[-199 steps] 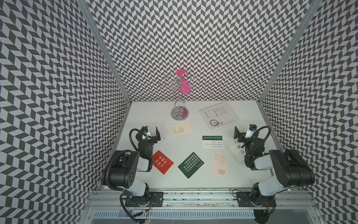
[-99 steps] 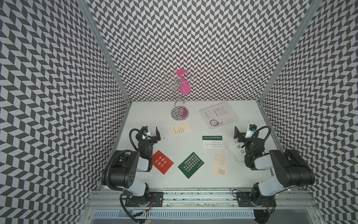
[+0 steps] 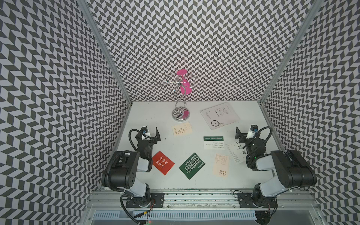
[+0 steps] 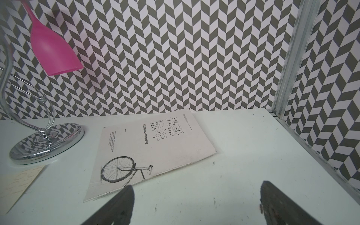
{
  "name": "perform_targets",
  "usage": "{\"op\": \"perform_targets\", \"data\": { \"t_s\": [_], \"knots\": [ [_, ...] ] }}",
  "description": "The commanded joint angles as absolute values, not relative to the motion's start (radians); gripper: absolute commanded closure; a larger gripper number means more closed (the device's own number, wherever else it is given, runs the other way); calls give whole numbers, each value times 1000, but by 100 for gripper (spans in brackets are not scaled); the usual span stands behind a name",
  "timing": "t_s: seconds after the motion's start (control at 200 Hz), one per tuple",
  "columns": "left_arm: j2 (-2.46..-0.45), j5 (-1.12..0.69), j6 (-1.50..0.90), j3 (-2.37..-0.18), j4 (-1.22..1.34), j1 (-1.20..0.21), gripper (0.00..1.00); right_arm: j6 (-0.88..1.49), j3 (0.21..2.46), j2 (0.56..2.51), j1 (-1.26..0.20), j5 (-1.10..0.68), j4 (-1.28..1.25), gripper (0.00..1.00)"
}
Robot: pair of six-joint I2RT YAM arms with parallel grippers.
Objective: Place the photos into the photo albums
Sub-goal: Adjust the photo album at the center of the board.
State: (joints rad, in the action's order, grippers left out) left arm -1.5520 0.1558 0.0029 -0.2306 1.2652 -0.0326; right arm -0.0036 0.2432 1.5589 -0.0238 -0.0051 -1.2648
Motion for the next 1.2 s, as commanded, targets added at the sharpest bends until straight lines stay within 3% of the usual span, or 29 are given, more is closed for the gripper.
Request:
{"op": "perform_targets", "data": {
  "t_s": [0.0,0.16,0.325,0.496,0.636,0.876,1.097,1.197],
  "knots": [
    [-1557,120,-13,-247,1271,-28,1,-12,243,1569,-14,-34,-1333,1],
    [-1511,145,-2,-251,1245,-43,5,20,260,1485,-11,37,-1242,1],
    [-1337,232,78,-396,873,-150,5,113,431,1298,-11,98,-825,2],
    [-1293,208,14,-632,569,-265,8,346,680,1312,-11,-46,-511,15],
    [-1313,85,-48,-826,385,-387,13,520,799,1378,-12,-219,-362,17],
    [-1600,-105,-20,-1255,98,-643,18,657,843,1515,-13,-398,-317,22],
    [-1955,-272,-24,-1708,-163,-658,22,703,879,1647,-11,-463,-329,38],
    [-2127,-303,-25,-1958,-289,-647,22,734,880,1682,-11,-459,-346,38]
  ]
}}
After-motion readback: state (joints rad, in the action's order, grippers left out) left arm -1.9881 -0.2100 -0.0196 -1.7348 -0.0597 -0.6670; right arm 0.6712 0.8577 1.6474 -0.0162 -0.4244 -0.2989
